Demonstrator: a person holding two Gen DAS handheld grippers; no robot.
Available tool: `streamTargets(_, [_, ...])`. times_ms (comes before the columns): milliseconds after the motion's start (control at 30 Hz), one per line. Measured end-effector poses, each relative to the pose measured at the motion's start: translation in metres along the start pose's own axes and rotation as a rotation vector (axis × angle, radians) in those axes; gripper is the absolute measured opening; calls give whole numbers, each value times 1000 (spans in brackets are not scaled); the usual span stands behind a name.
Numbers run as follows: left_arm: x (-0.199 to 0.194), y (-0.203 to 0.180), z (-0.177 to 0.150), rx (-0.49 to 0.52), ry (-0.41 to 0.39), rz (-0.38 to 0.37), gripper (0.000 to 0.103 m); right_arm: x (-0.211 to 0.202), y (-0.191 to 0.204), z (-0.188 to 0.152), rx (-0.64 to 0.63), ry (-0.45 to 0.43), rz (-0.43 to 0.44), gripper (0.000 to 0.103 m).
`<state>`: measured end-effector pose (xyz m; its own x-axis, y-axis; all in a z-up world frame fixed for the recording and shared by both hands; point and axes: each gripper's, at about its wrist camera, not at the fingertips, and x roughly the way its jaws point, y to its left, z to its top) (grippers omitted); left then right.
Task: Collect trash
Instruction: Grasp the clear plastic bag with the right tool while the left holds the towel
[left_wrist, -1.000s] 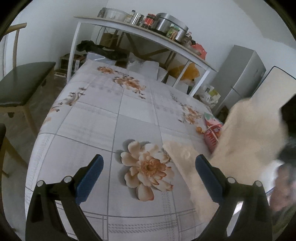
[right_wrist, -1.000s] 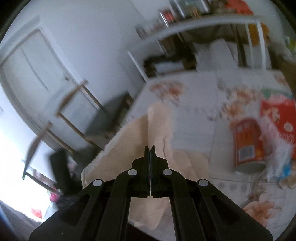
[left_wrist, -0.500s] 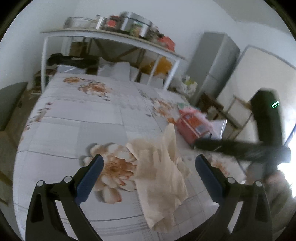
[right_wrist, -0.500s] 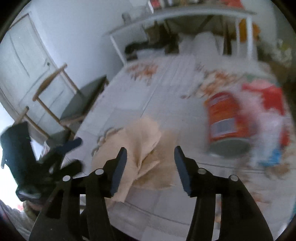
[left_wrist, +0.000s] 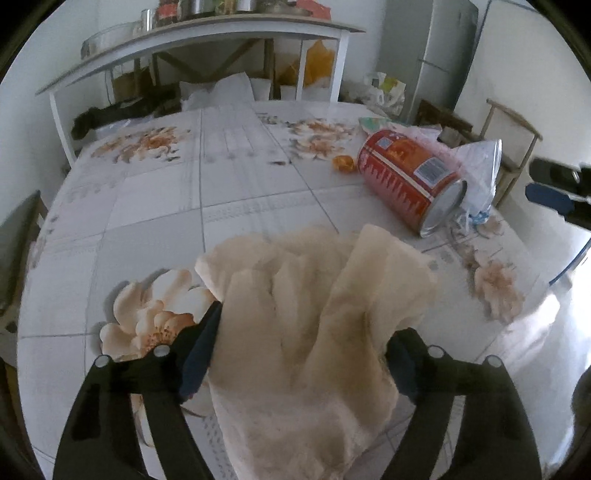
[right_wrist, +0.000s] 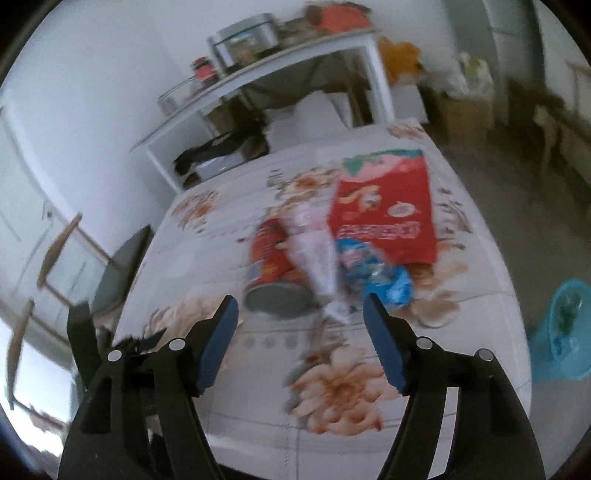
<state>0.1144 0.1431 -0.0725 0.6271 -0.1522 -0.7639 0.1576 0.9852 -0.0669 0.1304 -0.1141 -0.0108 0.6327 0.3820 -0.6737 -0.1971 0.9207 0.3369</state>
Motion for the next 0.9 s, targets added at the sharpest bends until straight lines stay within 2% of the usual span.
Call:
streamTargets(100, [1,-2,0,16,-2,22,65,19,-13,10,49,13,22,67])
streamTargets(267, [1,-4,0,43,0,36,47,37,-7,24,-5,27,21,67])
streamTargets(367, [0,-4,1,47,2,33,33,46,3,26,-65,46,-14,50])
streamTargets(433, [-2,-4,1,46,3,27,24,57,6,27,-83,75,-50,23])
streamTargets(533, [-4,-4,1,51,0,24,14,59,4,26,-69,74,-53,20])
streamTargets(633, [-10,-2,1,41,-17,19,11,49,4,25,-50,33,-60,16])
streamTargets(900, [-42,6,8,-15,-100,-15,8,7,3,33,1,-102,-7,14])
